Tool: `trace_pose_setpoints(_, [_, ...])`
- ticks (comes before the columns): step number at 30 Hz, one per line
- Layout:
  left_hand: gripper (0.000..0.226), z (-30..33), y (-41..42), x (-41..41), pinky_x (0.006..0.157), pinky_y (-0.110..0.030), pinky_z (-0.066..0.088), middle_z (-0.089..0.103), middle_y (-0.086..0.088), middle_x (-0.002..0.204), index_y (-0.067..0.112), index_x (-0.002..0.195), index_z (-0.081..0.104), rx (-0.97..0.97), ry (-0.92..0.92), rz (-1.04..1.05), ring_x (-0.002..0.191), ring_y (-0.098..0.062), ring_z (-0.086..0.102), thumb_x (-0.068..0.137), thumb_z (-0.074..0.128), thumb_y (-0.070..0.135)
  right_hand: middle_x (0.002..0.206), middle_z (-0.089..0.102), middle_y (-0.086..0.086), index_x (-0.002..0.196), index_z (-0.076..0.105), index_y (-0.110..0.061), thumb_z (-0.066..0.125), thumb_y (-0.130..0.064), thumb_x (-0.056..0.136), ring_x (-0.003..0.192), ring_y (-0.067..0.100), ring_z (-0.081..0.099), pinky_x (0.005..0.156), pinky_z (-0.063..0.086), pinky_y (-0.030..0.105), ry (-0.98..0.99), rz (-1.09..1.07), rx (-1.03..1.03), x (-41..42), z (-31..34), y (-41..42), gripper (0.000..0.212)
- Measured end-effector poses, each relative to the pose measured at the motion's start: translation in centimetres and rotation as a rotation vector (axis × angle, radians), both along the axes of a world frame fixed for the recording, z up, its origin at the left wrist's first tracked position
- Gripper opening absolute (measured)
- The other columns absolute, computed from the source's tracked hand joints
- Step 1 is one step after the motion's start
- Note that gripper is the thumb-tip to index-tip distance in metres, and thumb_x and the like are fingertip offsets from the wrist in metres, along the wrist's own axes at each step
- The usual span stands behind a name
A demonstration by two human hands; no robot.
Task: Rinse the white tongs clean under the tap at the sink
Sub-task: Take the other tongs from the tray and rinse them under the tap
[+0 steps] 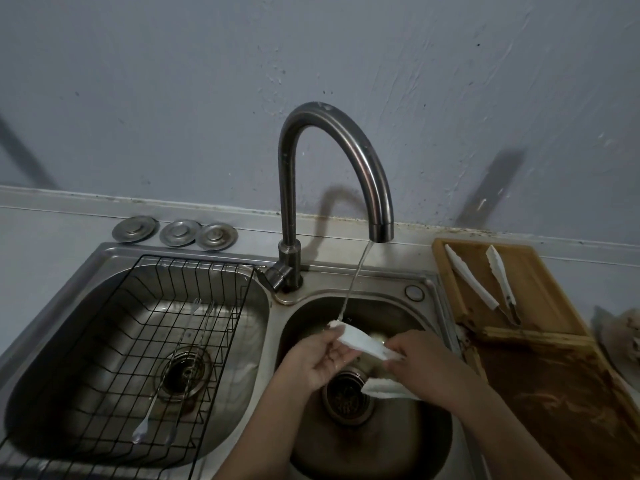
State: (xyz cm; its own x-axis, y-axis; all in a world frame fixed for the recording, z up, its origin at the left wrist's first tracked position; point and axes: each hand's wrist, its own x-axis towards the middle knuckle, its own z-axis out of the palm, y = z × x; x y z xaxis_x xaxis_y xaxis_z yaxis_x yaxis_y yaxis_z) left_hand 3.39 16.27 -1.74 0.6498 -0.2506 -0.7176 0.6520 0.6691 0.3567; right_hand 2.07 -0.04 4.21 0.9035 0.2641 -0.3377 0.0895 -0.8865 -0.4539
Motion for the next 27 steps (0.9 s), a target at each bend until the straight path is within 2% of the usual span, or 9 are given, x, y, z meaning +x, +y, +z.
trace_pose_setpoints(2, [0.014, 0.4, -0.8, -0.5, 0.056, -0.035, 0.060, 0.063, -0.026, 0.094, -0.009, 0.096, 0.056, -0.008, -0.041, -0.054, 0.085, -0.030, 0.063, 0.093, 0.051, 0.003, 0.077, 0.063, -0.003, 0.086, 0.066, -0.021, 0.062, -0.024, 0.083, 0.067, 0.006, 0.058, 0.058, 0.046, 0.021, -0.046, 0.007, 0.004, 0.4, -0.1, 0.3, 0.006])
trace_pose_setpoints(4, [0.014, 1.0, -1.3, -0.6, 0.055, -0.032, 0.059, 0.062, -0.025, 0.091, -0.008, 0.090, 0.055, -0.031, -0.056, -0.008, 0.078, -0.028, 0.065, 0.094, 0.049, 0.003, 0.093, 0.068, -0.002, 0.101, 0.065, -0.021, 0.069, -0.024, 0.078, 0.079, 0.007, 0.062, 0.071, 0.052, 0.025, -0.086, -0.003, 0.035, 1.0, -0.2, 0.6, 0.023])
trace_pose_setpoints(7, [0.019, 1.2, -0.6, 0.4, 0.044, -0.028, 0.058, 0.065, -0.022, 0.069, -0.009, 0.084, 0.055, -0.086, -0.022, 0.204, 0.048, -0.023, 0.068, 0.095, 0.048, 0.004, 0.099, 0.064, -0.007, 0.111, 0.061, -0.024, 0.074, -0.023, 0.074, 0.086, 0.005, 0.059, 0.077, 0.051, 0.023, -0.213, -0.039, 0.093, 2.0, 0.0, 1.1, 0.039])
trace_pose_setpoints(10, [0.018, 1.4, 0.1, 1.0, 0.046, -0.028, 0.058, 0.064, -0.021, 0.072, -0.009, 0.084, 0.055, -0.107, -0.029, 0.346, 0.046, -0.019, 0.068, 0.094, 0.049, 0.004, 0.087, 0.059, -0.011, 0.106, 0.065, -0.020, 0.075, -0.021, 0.074, 0.075, -0.005, 0.053, 0.065, 0.042, 0.010, -0.311, -0.068, 0.213, 3.0, 0.7, 1.7, 0.033])
trace_pose_setpoints(13, [0.019, 2.0, 0.1, 0.9, 0.047, -0.028, 0.059, 0.063, -0.021, 0.081, -0.008, 0.086, 0.055, -0.138, -0.056, 0.393, 0.057, -0.021, 0.068, 0.095, 0.047, 0.006, 0.085, 0.060, -0.010, 0.101, 0.066, -0.018, 0.075, -0.026, 0.075, 0.074, -0.002, 0.054, 0.063, 0.037, 0.008, -0.355, -0.105, 0.257, 3.3, 0.8, 2.6, 0.029])
trace_pose_setpoints(17, [0.018, 2.5, -0.6, 0.3, 0.045, -0.026, 0.057, 0.062, -0.021, 0.084, -0.007, 0.089, 0.054, -0.167, -0.083, 0.396, 0.051, -0.020, 0.070, 0.097, 0.045, 0.006, 0.064, 0.054, -0.009, 0.073, 0.057, -0.024, 0.059, -0.061, 0.076, 0.059, 0.008, 0.050, 0.054, 0.033, 0.022, -0.581, -0.178, -0.127, 3.1, 0.7, 4.3, 0.037])
trace_pose_setpoints(19, [0.016, 2.4, -0.7, 0.2, 0.047, -0.027, 0.059, 0.063, -0.022, 0.088, -0.006, 0.092, 0.054, -0.168, -0.070, 0.417, 0.057, -0.023, 0.071, 0.097, 0.044, 0.005, 0.064, 0.057, -0.005, 0.074, 0.059, -0.021, 0.051, -0.059, 0.082, 0.058, 0.012, 0.050, 0.053, 0.033, 0.024, -0.590, -0.169, -0.172, 3.3, 0.5, 4.4, 0.040])
trace_pose_setpoints(23, [0.014, 2.3, -0.6, 0.1, 0.047, -0.031, 0.059, 0.062, -0.023, 0.092, -0.006, 0.092, 0.054, -0.168, -0.029, 0.441, 0.081, -0.028, 0.063, 0.096, 0.045, 0.005, 0.062, 0.052, -0.005, 0.085, 0.065, -0.016, 0.037, -0.038, 0.095, 0.053, 0.012, 0.047, 0.045, 0.030, 0.022, -0.564, -0.124, -0.181, 3.8, -0.2, 4.1, 0.036])
trace_pose_setpoints(27, [0.015, 1.9, -0.8, -0.3, 0.053, -0.031, 0.059, 0.063, -0.023, 0.094, -0.006, 0.097, 0.053, -0.142, -0.022, 0.409, 0.083, -0.026, 0.063, 0.097, 0.043, 0.006, 0.060, 0.050, -0.004, 0.071, 0.059, -0.018, 0.035, -0.065, 0.085, 0.053, 0.013, 0.047, 0.047, 0.032, 0.023, -0.586, -0.088, -0.333, 2.9, -0.1, 4.9, 0.055])
